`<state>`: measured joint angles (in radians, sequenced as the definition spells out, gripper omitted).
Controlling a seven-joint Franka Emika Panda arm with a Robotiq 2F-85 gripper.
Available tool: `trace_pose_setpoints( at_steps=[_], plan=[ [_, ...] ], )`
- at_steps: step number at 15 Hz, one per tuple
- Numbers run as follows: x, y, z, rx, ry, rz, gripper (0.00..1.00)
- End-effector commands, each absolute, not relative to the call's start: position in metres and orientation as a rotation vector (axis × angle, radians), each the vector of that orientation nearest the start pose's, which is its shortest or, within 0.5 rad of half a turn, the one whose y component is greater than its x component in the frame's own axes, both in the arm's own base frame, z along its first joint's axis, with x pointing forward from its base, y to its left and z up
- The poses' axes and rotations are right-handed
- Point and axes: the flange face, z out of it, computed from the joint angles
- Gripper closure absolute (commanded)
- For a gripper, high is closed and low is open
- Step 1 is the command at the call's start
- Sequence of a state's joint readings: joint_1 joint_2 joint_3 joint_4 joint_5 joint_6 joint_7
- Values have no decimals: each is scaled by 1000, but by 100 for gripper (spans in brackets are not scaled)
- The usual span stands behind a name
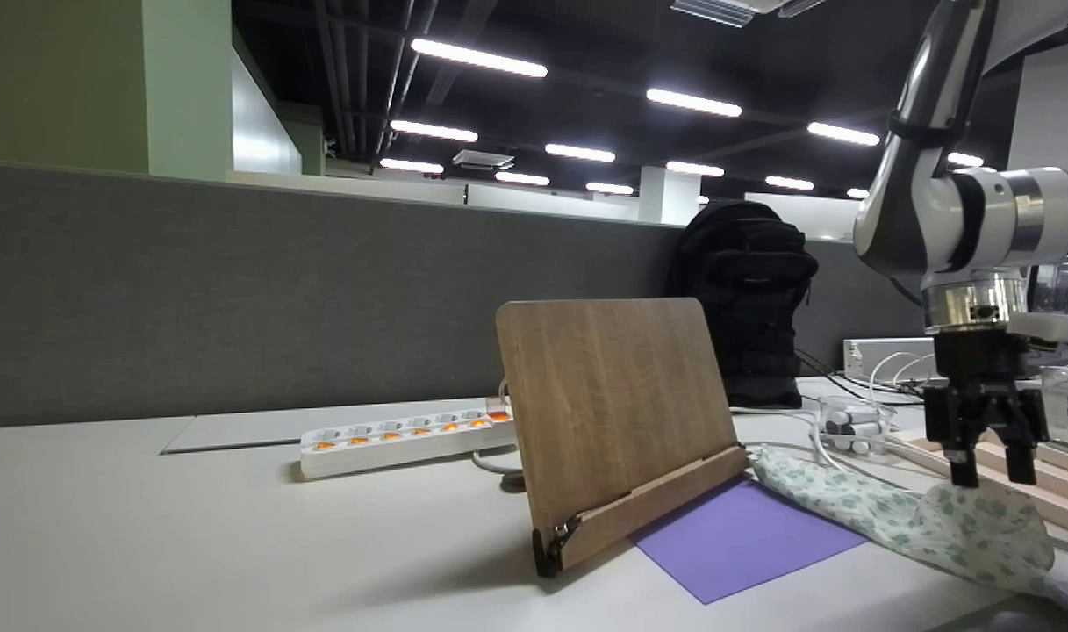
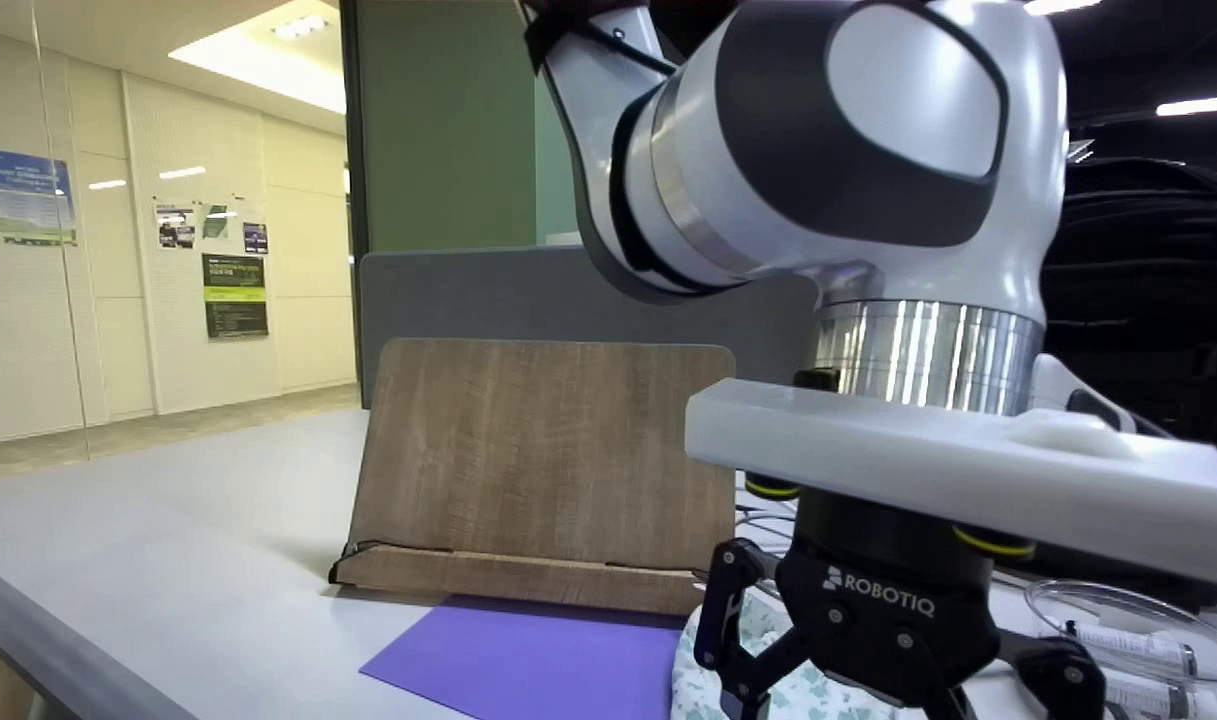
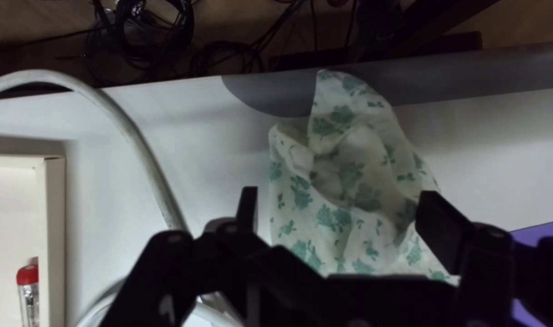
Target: Hang the cloth on the wooden object.
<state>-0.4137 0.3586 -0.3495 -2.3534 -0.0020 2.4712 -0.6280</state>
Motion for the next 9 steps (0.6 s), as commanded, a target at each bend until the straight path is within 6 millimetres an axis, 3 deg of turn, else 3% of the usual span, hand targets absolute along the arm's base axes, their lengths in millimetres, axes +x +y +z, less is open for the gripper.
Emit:
trace_pose_setpoints(
  at_steps=[1,9],
  plan=[
    [358,-339,170,-3091,173,360,40],
    [367,-314,174,-3085,56,360,95]
  ],
)
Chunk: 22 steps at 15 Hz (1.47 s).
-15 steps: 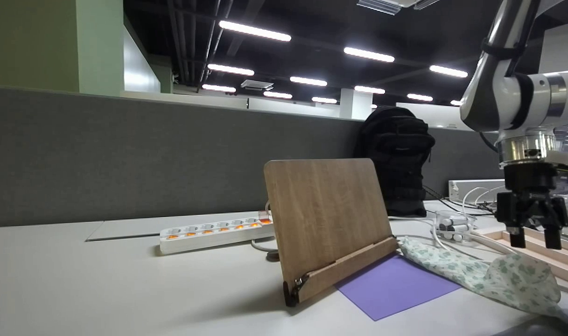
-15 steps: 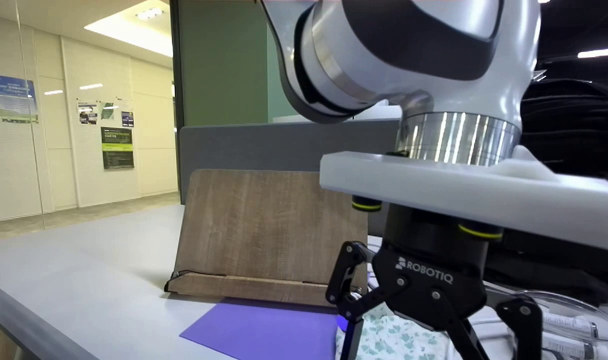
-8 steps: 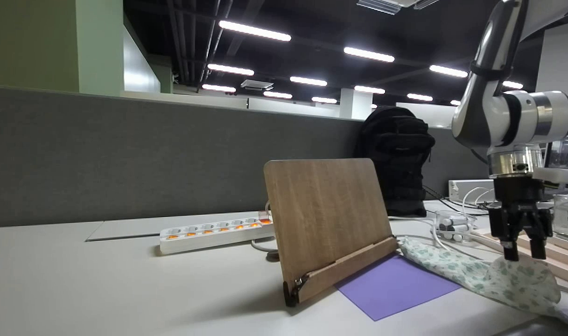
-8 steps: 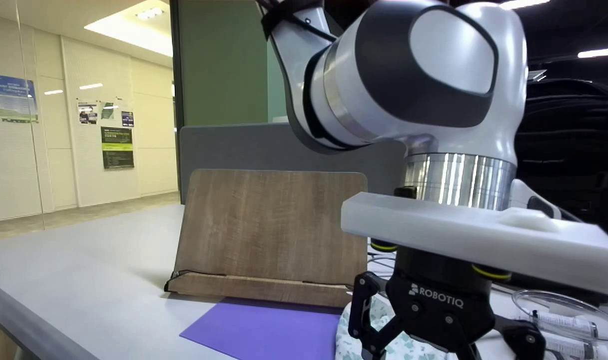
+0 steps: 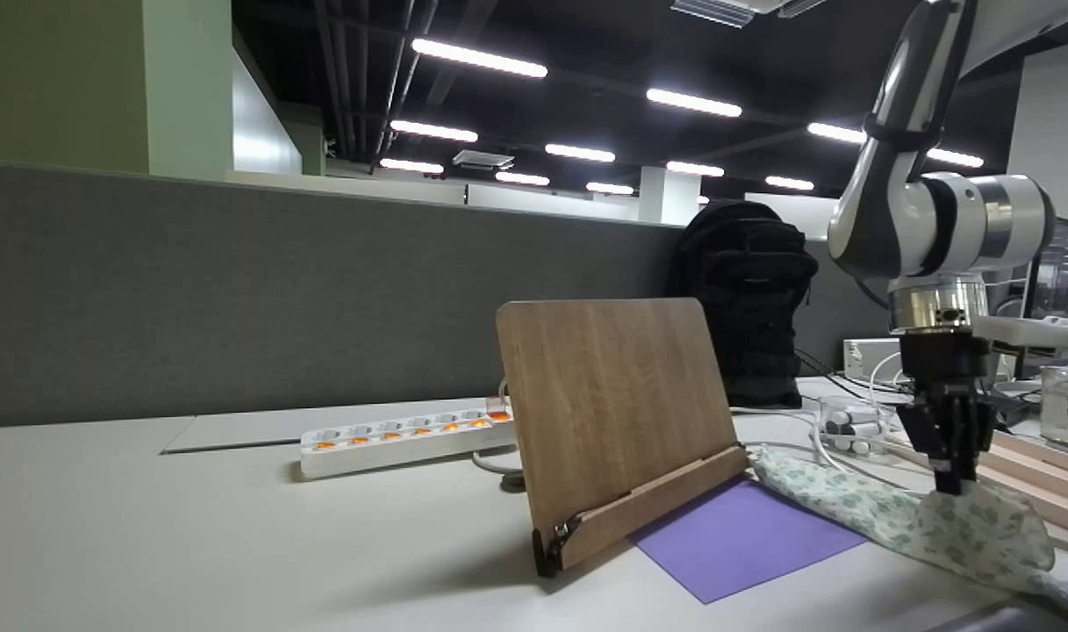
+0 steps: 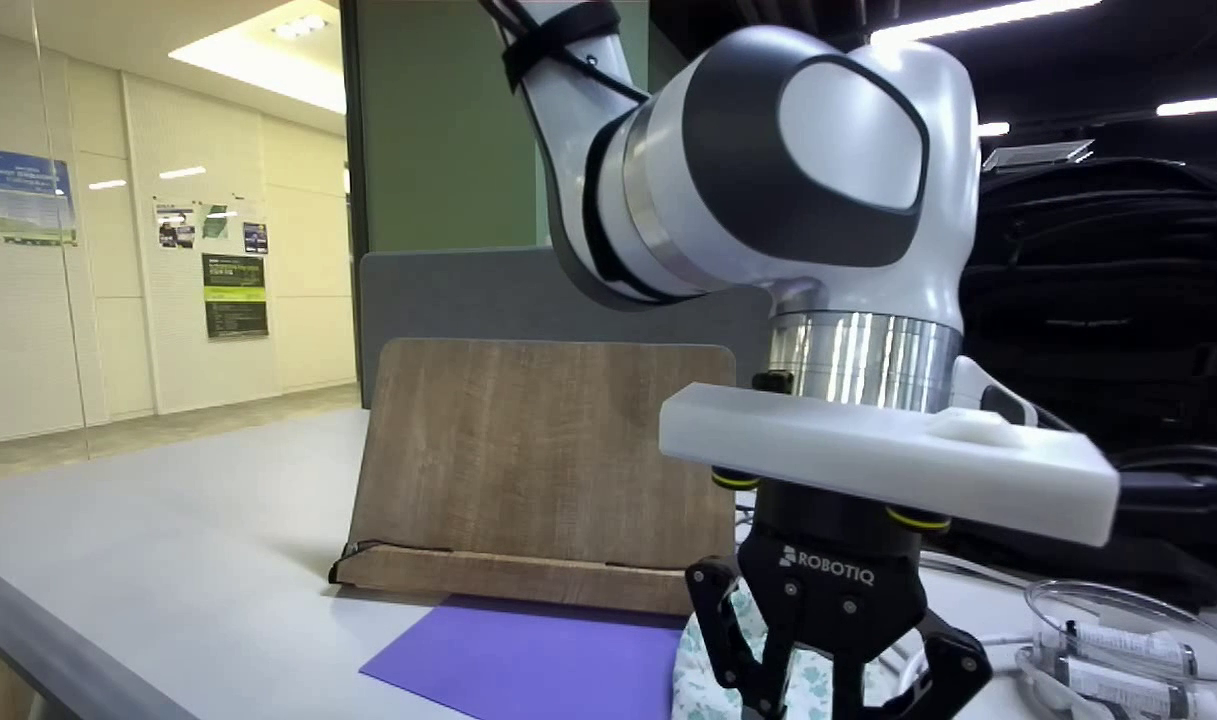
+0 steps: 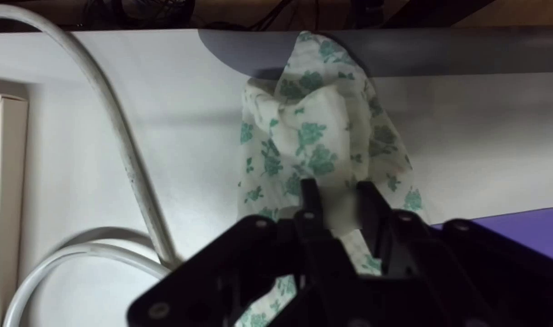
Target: Hang the cloth on the wooden object.
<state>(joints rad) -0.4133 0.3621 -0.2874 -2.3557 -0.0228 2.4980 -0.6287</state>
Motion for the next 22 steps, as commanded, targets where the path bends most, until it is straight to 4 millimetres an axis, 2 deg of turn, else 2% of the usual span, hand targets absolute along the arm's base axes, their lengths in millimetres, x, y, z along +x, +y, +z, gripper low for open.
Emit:
trace_pose_setpoints(
  at_steps=[1,4,9,12,15,18,19,20,22],
  plan=[
    [367,-310,175,-3081,47,366,99],
    [370,-295,189,-3072,48,376,100],
    [386,-238,263,-3072,-127,422,100],
    [408,-198,325,-3136,-195,340,100],
    [440,-159,394,-3183,-192,195,100],
    [471,-129,449,-3212,-200,76,100],
    [478,-124,462,-3220,-214,43,100],
    [462,-130,441,-3211,-263,69,99],
    [472,-121,460,-3222,-275,28,99]
  ],
)
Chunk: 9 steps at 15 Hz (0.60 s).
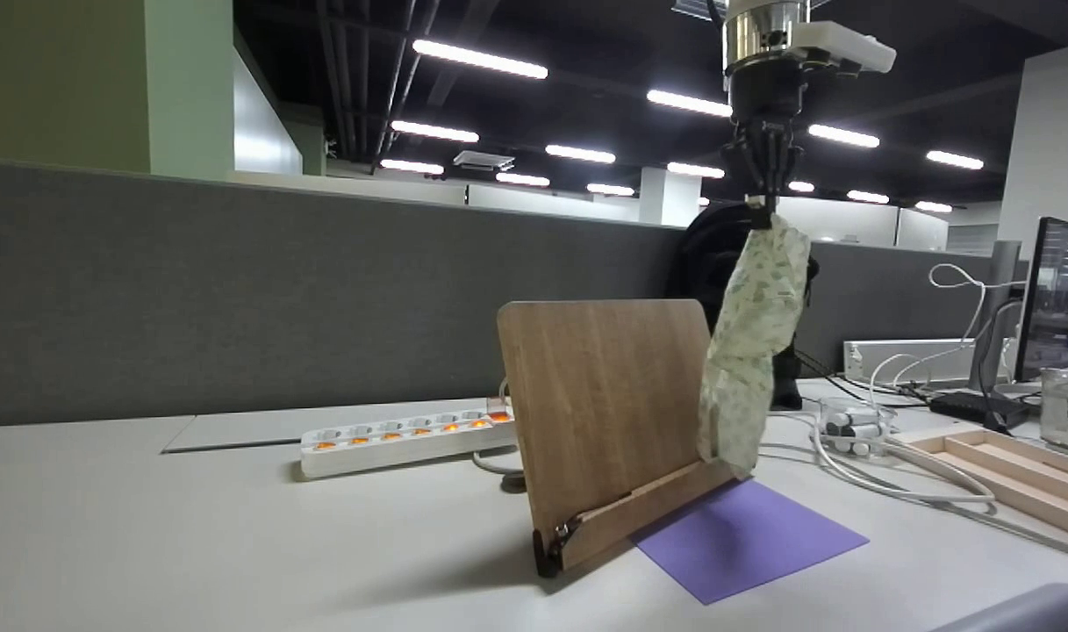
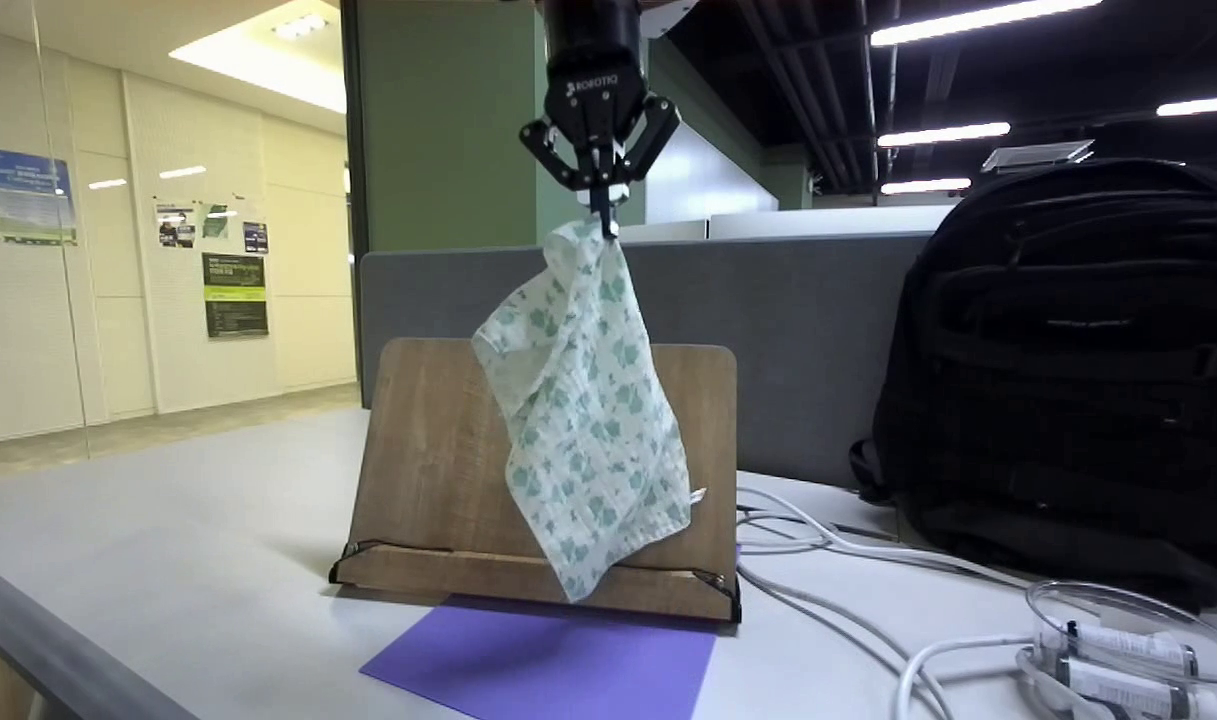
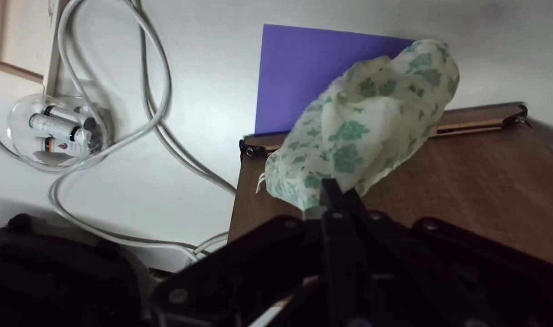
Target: Hang the cloth on the wooden object.
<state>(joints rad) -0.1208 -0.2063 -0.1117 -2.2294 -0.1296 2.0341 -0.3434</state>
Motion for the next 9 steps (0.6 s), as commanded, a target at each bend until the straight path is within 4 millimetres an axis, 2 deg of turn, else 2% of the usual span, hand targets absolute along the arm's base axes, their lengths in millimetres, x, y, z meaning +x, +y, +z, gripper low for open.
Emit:
trace_pose_setpoints(
  at_steps=[1,4,9],
  plan=[
    [473,-121,461,-3223,-274,27,99],
    [473,-121,454,-3215,-235,39,100],
    [495,-109,444,-3190,168,-97,100]
  ],
)
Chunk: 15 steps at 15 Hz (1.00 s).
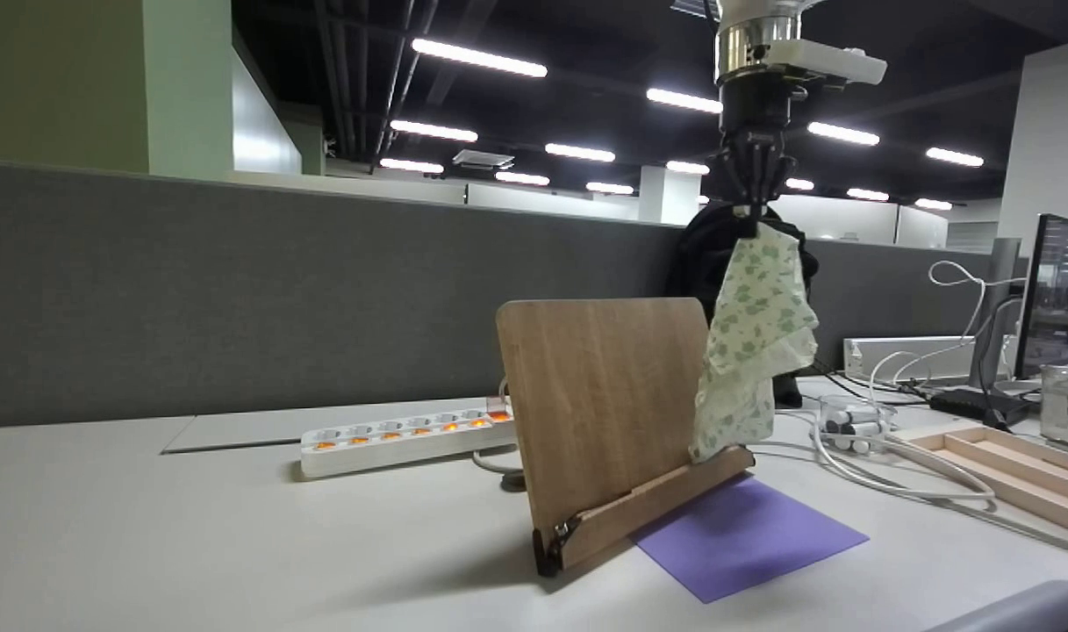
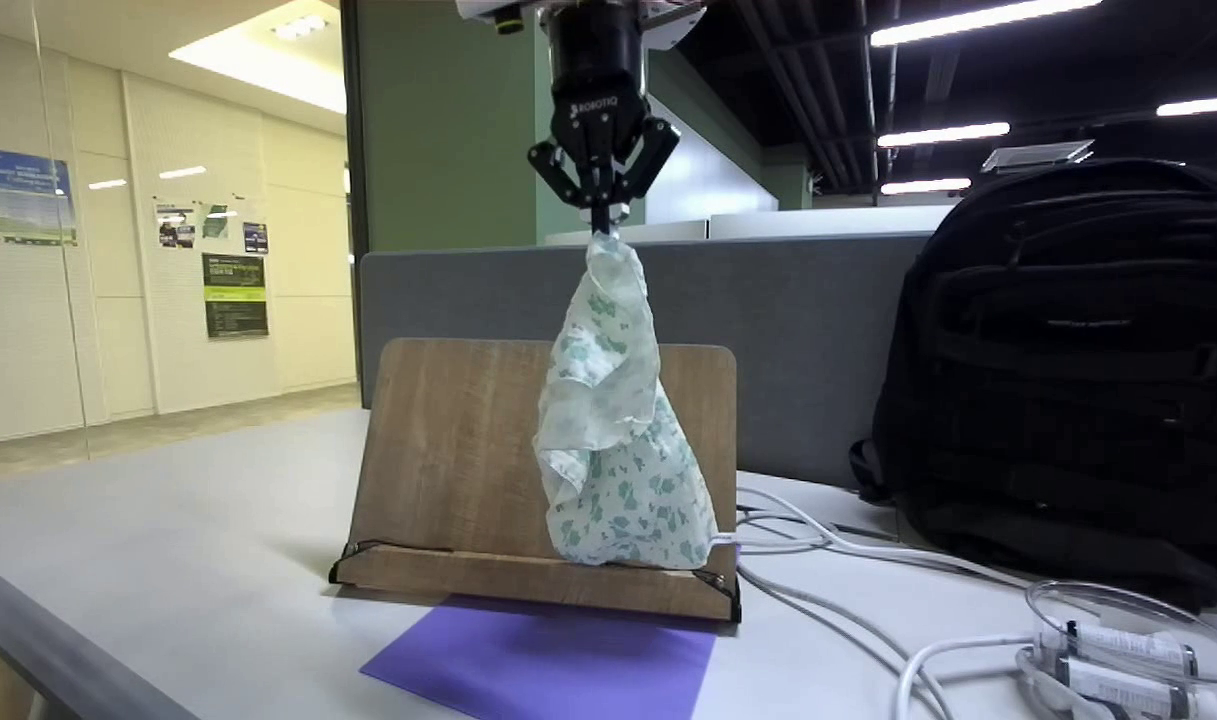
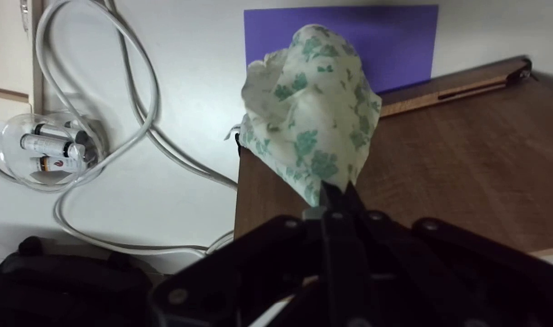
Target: Hang the cloth on the wooden object.
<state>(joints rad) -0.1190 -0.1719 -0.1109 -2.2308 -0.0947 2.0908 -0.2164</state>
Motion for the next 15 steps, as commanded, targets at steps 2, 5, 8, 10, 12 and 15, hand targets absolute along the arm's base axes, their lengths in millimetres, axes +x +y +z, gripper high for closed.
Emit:
trace_pose_setpoints(
  at_steps=[2,5,8,10,12,15],
  plan=[
    [510,-102,441,-3163,303,-170,100],
    [530,-91,438,-3104,502,-269,100],
    [548,-79,441,-3020,689,-368,100],
    [557,-69,450,-2951,799,-446,100],
    [565,-60,462,-2879,892,-530,100],
    [576,-50,476,-2767,1039,-650,100]
  ],
)
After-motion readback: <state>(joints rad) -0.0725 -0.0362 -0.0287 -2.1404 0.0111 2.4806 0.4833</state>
